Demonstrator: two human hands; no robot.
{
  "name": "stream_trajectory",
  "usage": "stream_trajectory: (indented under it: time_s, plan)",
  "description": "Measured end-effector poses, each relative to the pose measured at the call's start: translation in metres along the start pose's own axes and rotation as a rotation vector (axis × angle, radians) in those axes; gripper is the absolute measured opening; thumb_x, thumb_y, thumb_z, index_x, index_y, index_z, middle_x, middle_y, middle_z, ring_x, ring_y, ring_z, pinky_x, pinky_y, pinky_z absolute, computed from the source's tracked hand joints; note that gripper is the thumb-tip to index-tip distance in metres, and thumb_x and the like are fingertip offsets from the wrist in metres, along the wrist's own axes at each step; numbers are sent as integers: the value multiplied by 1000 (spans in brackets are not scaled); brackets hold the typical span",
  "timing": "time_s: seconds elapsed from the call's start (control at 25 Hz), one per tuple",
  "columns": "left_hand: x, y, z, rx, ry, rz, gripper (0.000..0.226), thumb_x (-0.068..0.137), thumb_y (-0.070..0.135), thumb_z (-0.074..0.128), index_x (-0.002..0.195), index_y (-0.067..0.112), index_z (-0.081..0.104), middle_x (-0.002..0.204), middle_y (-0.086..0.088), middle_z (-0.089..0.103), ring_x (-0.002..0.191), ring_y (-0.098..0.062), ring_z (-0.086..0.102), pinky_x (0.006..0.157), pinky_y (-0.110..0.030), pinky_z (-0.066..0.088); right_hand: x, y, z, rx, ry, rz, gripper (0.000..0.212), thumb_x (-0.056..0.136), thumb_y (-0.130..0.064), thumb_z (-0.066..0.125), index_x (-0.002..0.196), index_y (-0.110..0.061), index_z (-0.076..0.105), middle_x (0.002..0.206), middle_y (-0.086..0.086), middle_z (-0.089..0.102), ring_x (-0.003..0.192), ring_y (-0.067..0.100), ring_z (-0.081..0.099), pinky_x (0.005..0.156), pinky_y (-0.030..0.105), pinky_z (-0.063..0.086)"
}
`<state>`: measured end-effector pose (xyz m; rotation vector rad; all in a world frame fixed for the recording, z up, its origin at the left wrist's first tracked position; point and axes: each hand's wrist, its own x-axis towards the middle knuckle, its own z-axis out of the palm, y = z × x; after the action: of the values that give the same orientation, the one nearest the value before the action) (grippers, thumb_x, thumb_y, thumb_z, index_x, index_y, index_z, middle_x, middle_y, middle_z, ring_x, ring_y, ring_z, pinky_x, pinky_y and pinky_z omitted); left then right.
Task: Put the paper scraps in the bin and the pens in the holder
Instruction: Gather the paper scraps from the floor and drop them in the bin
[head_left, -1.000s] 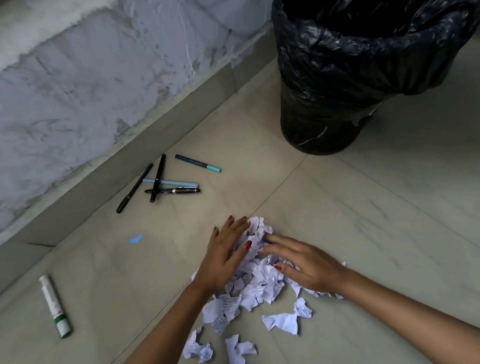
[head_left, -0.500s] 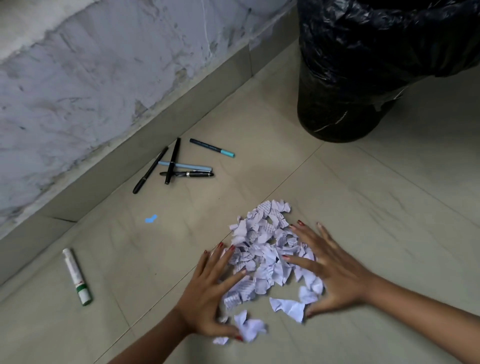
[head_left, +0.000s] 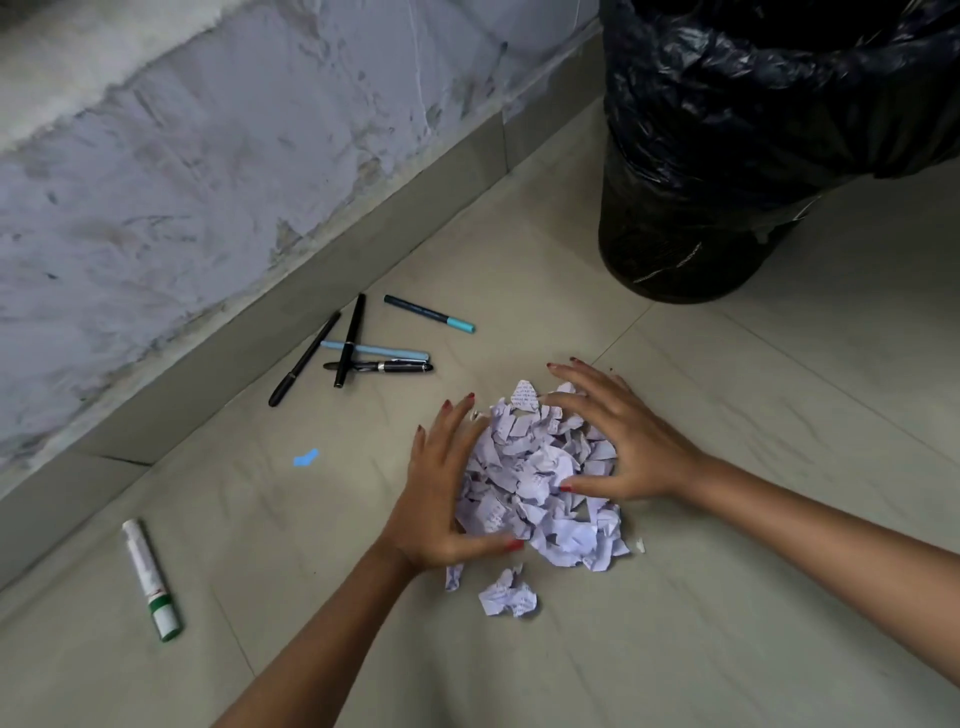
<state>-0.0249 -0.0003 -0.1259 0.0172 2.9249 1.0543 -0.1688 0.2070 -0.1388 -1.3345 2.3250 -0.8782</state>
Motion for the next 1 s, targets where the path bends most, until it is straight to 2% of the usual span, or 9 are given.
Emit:
stream_trajectory:
  time_s: [0.2,0.32,0.44,0.56,0.64,0.72,0.84,0.92,1.0]
  plan:
    - [-20,-10,33,322,-116,138,121,47,81,61,143,31,6,154,-1,-13,142,-33,-8,113,-56,-1,15,-12,18,-199,-363,-80,116,45,-81,57,138,-46,-5,157,-5,-9,141,18,-19,112,53,-13]
    - [-27,-10,43,325,-45,24,102,61,83,46,142,33,9,155,4,-3,143,-29,3,114,-51,5,-14,-22,40,-258,-285,-47,111,48,-83,53,140,-39,11,156,-3,-2,142,20,-15,112,53,-14]
    - [-20,-15,54,308,29,-16,82,74,73,35,139,25,24,144,4,24,133,-30,24,107,-45,19,-32,-30,64,-324,-55,-50,70,67,-66,54,128,-34,41,147,3,36,137,24,19,108,52,13]
    - [-6,-8,56,335,97,17,41,72,43,50,105,20,49,105,-1,52,84,-24,49,71,-35,41,-26,-27,74,-370,124,-128,43,68,-36,56,108,-23,50,116,2,47,102,24,44,87,38,34]
    - [8,-1,51,343,54,10,18,68,31,49,80,19,45,71,-2,58,54,-20,50,47,-27,37,-16,-27,73,-407,147,-128,34,66,-30,46,97,-17,48,100,4,55,80,23,50,68,33,40]
    - [22,4,44,274,-84,-116,21,62,26,56,71,19,38,54,1,57,35,-17,50,32,-19,30,-4,-26,69,-421,117,-97,25,67,-25,39,88,-13,46,76,7,65,60,23,59,51,26,48]
    - [42,23,30,139,-60,-215,21,70,13,62,89,11,53,78,-12,69,61,-26,66,54,-27,55,15,-36,37,-242,54,21,28,68,-28,37,84,-11,53,62,9,63,48,28,62,40,22,49]
    - [66,55,4,-27,32,-254,29,79,1,53,108,4,53,103,-21,65,93,-35,62,79,-33,49,26,-46,-7,-149,196,49,42,69,-40,42,87,-8,64,70,16,68,58,31,67,48,27,54]
    - [99,95,-31,-136,186,-85,22,76,8,47,95,4,60,93,-20,68,86,-32,62,71,-26,42,36,-62,-72,-136,371,23,48,70,-44,44,92,-7,65,78,19,69,69,32,68,57,33,55]
